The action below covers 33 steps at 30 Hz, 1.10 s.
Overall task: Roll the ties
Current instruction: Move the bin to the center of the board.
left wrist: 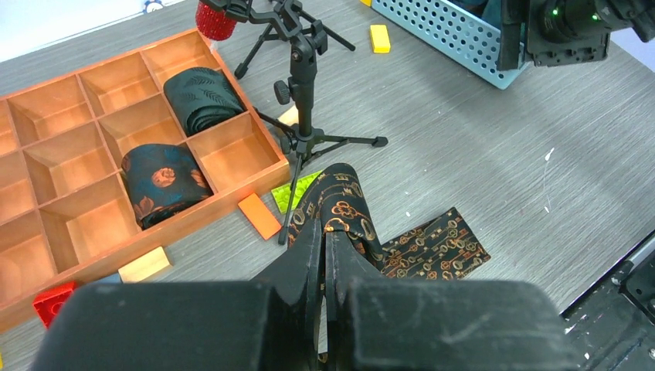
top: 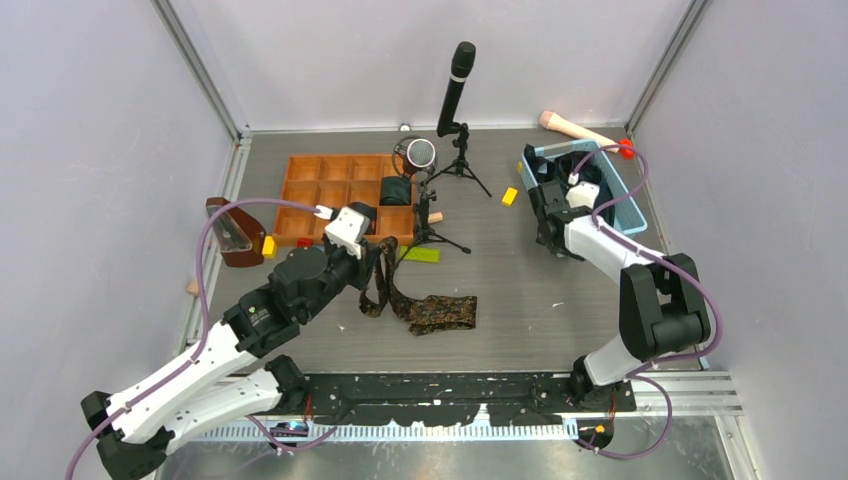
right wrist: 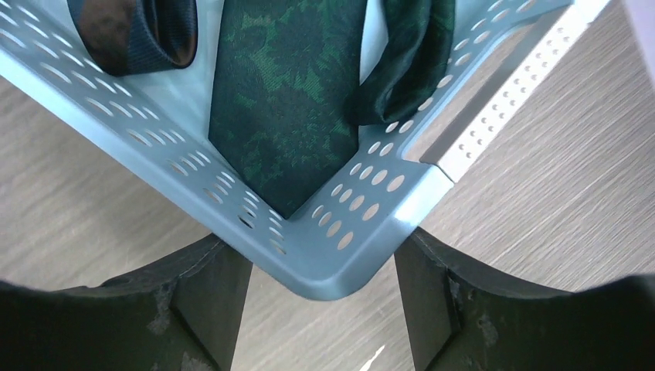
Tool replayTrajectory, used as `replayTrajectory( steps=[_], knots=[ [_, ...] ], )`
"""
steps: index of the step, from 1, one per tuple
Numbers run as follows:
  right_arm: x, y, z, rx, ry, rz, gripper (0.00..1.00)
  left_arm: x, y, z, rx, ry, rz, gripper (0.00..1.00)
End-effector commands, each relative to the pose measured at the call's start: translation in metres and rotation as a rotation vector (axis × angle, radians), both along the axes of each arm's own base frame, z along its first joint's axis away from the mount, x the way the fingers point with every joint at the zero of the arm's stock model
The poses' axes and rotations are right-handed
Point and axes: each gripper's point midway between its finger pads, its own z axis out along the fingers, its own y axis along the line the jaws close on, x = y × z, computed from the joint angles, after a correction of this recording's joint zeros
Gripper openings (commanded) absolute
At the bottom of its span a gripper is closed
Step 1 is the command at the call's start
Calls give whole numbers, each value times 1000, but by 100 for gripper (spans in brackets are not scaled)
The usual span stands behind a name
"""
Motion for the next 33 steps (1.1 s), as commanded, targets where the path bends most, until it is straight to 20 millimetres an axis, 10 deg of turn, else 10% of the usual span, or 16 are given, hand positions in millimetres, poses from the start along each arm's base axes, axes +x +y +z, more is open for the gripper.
replayTrajectory(
  steps=[1,9,17,24,33],
  knots=[
    [37,-26,40,-143,-126,-38,71,0,0,25,-44,-27,-1,0],
    [62,-34,75,-220,-208,-39,72,5,1,25,-23,-7,26,0],
    [41,7,87,43,-296,150,71,12,14,24,4,39,130,0],
    [15,74,89,353,-289,444,80,19,16,32,94,88,168,0],
    [-21,220,122,718,-462,1038,80,35,26,60,236,104,265,0]
  ],
)
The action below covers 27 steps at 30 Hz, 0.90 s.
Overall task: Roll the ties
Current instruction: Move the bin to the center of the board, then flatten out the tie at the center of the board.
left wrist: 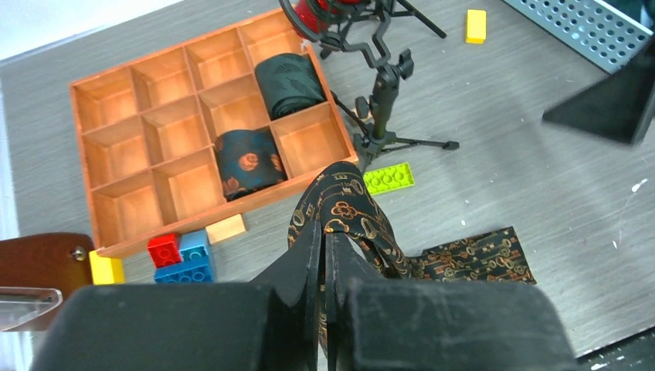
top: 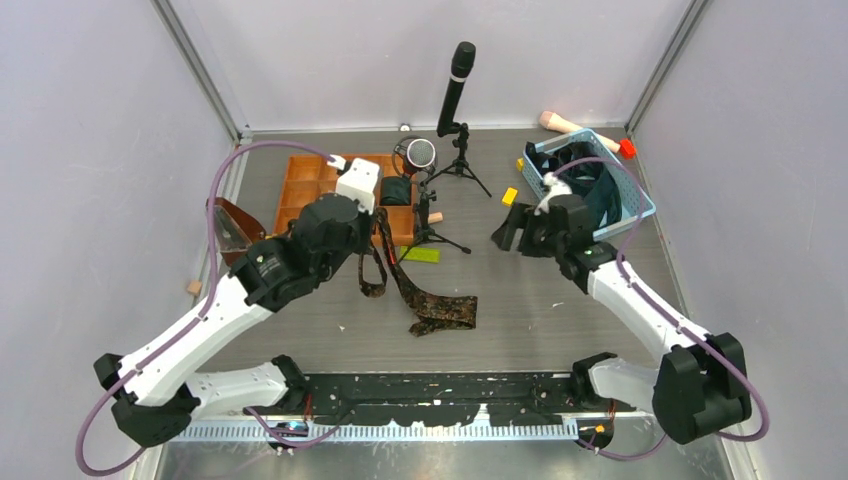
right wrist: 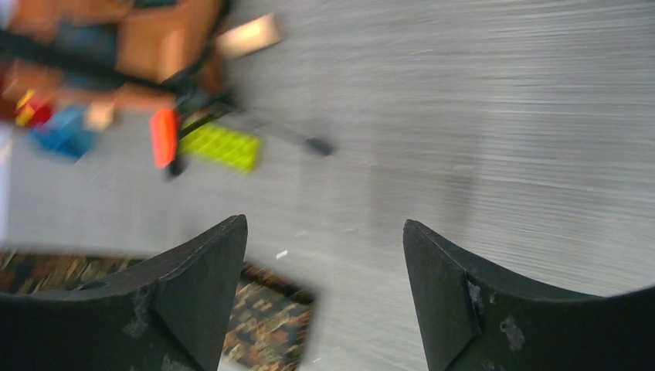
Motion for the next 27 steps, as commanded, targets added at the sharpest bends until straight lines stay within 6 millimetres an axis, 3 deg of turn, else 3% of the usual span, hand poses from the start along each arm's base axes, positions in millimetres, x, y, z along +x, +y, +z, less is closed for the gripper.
replayTrajectory(
  steps=[1,7,16,20,27],
  knots=[
    [-33,110,53,135,-240,437,80,7,15,18,84,-5,65,0],
    [-65,161,88,215,-528,564,79,14,11,22,153,25,70,0],
    [-94,209,87,140,-772,651,79,20,7,32,174,16,73,0],
    [-91,229,83,83,-813,580,79,22,4,32,181,22,67,0],
    [-77,243,61,39,-783,538,75,21,5,35,179,15,65,0]
  ],
)
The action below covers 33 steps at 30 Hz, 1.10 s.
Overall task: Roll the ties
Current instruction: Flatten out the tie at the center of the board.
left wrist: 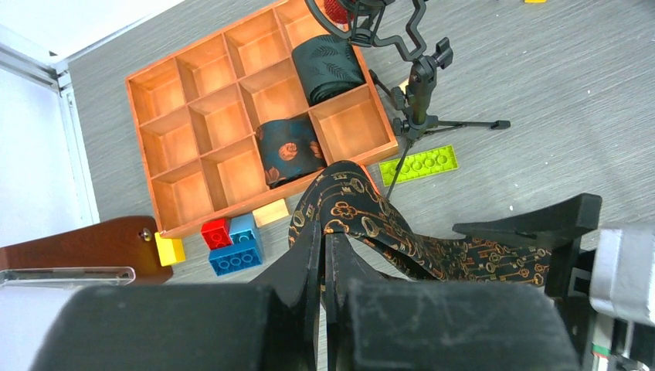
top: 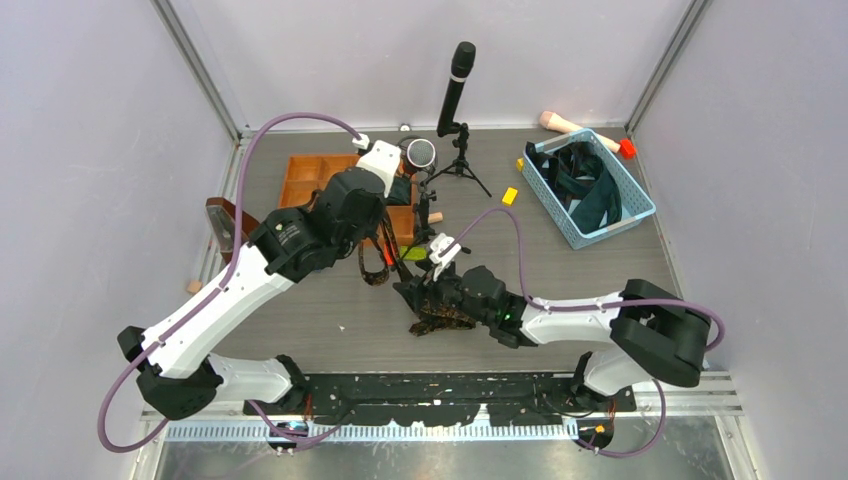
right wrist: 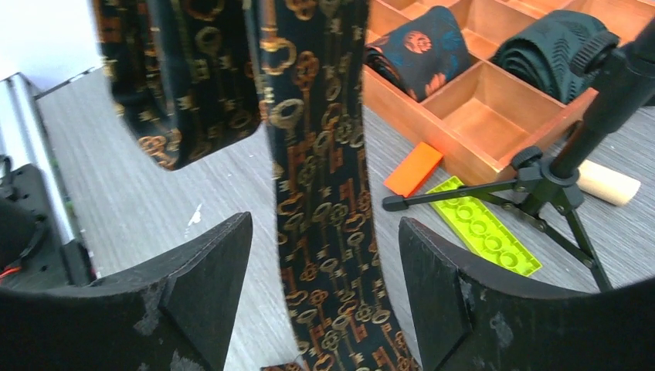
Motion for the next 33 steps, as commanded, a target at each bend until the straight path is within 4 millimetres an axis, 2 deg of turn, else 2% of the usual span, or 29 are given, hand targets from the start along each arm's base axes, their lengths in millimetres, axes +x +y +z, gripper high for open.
replayTrajectory(
  steps=[1,12,18,22,26,29,31,32,33],
  knots=[
    [21,8,38,99,-89,-90,75,2,5,18,-16,-43,14,0],
    [46,11,13,37,-67,-258,62,3,5,22,-15,-48,14,0],
    [42,16,6,36,-54,-231,57,3,7,24,-3,-51,13,0],
    [39,10,-4,28,-30,-238,51,3,9,29,-4,-62,19,0],
    [36,-1,-2,22,-18,-252,41,3,13,34,1,-75,28,0],
    [34,-11,4,18,-18,-271,28,3,16,36,8,-82,33,0],
    [31,-18,18,35,-27,-272,18,3,17,37,9,-85,35,0],
    [29,-21,16,17,-24,-268,13,2,17,38,8,-87,36,0],
    [25,-23,27,35,-30,-247,11,2,18,38,10,-86,37,0]
  ],
)
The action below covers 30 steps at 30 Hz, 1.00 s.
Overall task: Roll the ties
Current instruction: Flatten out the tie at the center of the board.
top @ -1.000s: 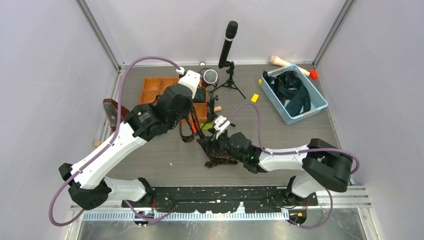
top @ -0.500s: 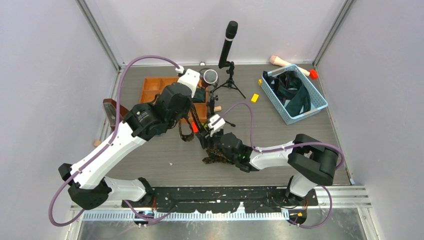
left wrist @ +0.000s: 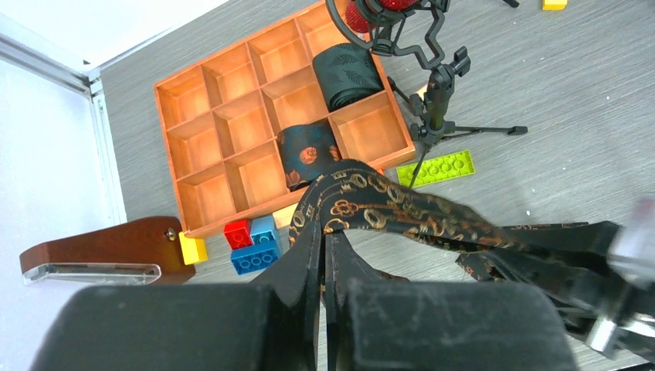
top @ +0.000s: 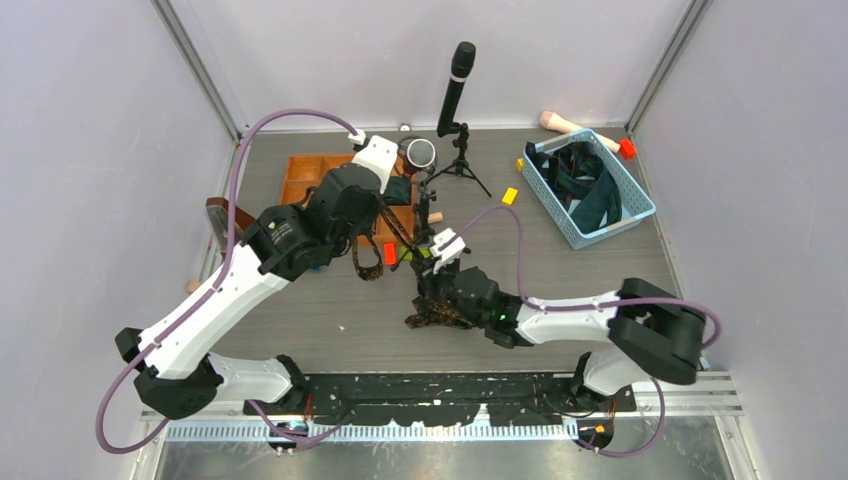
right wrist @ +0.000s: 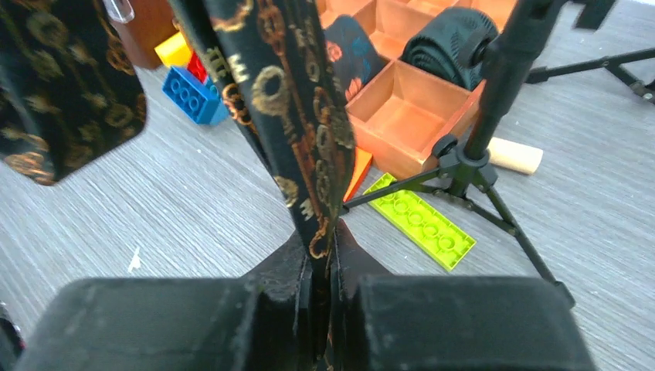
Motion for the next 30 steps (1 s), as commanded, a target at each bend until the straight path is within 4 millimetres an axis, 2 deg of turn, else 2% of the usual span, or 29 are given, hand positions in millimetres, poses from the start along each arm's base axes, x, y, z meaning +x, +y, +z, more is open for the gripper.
replayTrajectory(
  steps=[1,2,3,4,5,6,7,8,14,19,22,26,27,30],
  knots=[
    [-10,-14,35,34,-28,11,8,1,10,25,-22,-63,24,0],
    [-16,-15,47,48,-35,42,6,1,11,25,-22,-63,24,0],
    [-20,-17,42,6,-15,60,2,0,10,24,-22,-61,18,0],
    [-27,-18,55,24,-21,103,1,-2,8,22,-24,-51,-1,0],
    [-33,-20,51,-17,9,133,1,-3,6,20,-30,-45,-17,0],
    [-43,-20,64,-2,8,189,1,-5,3,18,-36,-36,-35,0],
    [-49,-24,62,-43,38,211,1,-7,-1,15,-41,-27,-56,0],
    [-59,-32,63,-71,64,244,1,-9,-5,12,-48,-13,-85,0],
    [-94,-67,105,-108,74,353,0,-21,-30,3,-109,33,-225,0],
    [-105,-97,141,-124,56,375,0,-30,-59,19,-202,23,-354,0],
    [-104,-115,163,-142,78,353,0,-36,-82,32,-250,17,-449,0],
    [-102,-132,168,-186,166,357,0,-42,-102,42,-263,6,-514,0],
    [-101,-136,160,-206,214,363,0,-43,-106,43,-261,6,-524,0],
    [-100,-141,161,-190,287,387,0,-44,-110,46,-267,5,-531,0]
  ],
)
